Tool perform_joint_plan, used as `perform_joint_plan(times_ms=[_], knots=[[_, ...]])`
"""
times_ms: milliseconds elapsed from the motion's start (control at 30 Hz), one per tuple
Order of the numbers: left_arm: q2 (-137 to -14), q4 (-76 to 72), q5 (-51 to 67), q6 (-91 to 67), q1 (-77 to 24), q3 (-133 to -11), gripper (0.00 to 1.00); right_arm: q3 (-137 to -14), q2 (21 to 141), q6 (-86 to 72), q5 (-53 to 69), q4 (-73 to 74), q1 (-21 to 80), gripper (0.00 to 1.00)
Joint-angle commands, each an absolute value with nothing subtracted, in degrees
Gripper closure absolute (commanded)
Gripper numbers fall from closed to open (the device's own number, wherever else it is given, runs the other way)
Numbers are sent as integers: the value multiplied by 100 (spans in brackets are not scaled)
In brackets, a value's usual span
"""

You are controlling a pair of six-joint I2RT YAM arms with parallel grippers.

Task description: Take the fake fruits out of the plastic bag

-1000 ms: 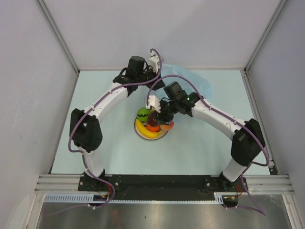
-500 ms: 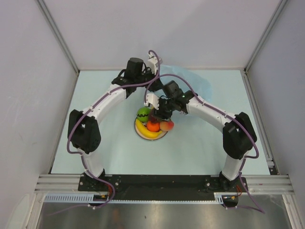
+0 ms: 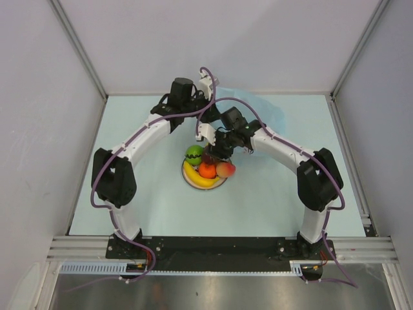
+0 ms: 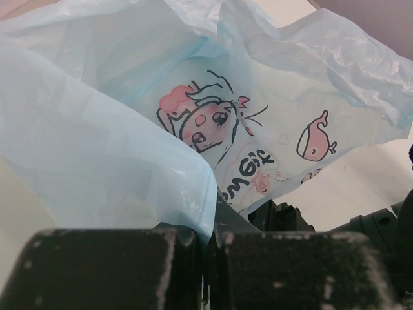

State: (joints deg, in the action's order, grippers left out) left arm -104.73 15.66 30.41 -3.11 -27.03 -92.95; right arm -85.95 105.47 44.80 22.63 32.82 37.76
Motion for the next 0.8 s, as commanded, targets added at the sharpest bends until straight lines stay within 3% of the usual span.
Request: perform_joint_plan(times_ms=[0, 300, 500, 767], knots=[[-10257, 1424, 3243, -448, -2707, -9308, 99, -8798, 10635, 4430, 2338, 3410, 3806, 60], [-10248, 1397, 3261, -466, -2707, -9290, 99, -8798, 10714, 4324, 2294, 3463, 3832, 51], [-10239, 1354, 3322, -492, -2716, -9290, 99, -8807, 10644, 4228, 2267, 3656, 3929, 27], [-10397, 1336, 3375, -545, -2742, -9518, 99, -8850, 10450, 4078, 2303, 3639, 3937, 20]])
